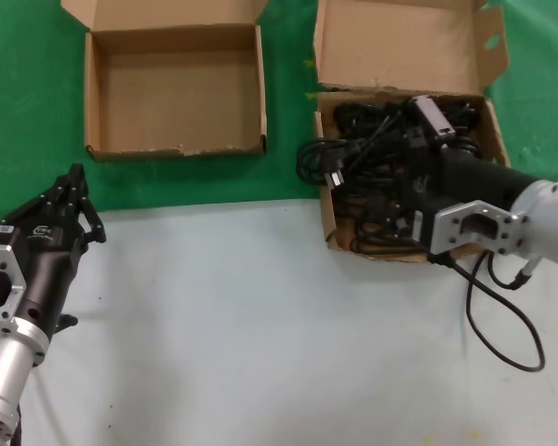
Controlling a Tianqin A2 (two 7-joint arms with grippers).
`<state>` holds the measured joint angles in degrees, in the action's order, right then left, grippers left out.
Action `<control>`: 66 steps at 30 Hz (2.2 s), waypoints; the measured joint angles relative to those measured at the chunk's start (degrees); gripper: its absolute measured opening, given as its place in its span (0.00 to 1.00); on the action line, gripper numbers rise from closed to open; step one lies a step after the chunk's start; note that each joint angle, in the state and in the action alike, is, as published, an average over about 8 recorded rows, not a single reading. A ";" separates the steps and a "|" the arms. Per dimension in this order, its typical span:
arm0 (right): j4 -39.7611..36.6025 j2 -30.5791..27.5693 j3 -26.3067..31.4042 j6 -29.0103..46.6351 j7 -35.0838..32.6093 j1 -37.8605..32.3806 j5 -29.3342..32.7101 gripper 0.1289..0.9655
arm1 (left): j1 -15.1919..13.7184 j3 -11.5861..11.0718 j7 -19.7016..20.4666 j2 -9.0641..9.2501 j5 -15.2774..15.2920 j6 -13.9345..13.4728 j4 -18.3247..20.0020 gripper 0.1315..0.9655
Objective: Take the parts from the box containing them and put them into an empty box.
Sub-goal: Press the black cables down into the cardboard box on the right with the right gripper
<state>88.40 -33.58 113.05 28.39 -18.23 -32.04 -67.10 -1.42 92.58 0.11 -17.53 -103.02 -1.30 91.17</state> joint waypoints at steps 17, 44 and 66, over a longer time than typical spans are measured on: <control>-6.38 3.95 2.53 -1.08 -5.89 -4.16 0.87 0.78 | 0.00 0.00 0.00 0.00 0.00 0.00 0.00 0.02; -6.01 4.14 2.56 -0.79 -6.76 -3.64 1.61 0.15 | 0.00 0.00 0.00 0.00 0.01 0.00 0.00 0.02; -2.72 3.10 0.10 1.25 -3.14 -3.63 5.70 0.03 | 0.00 0.00 0.00 0.00 0.01 0.00 0.00 0.02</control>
<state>85.68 -30.49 113.15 29.64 -21.36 -35.67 -61.40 -1.42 92.58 0.11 -17.52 -103.01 -1.30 91.17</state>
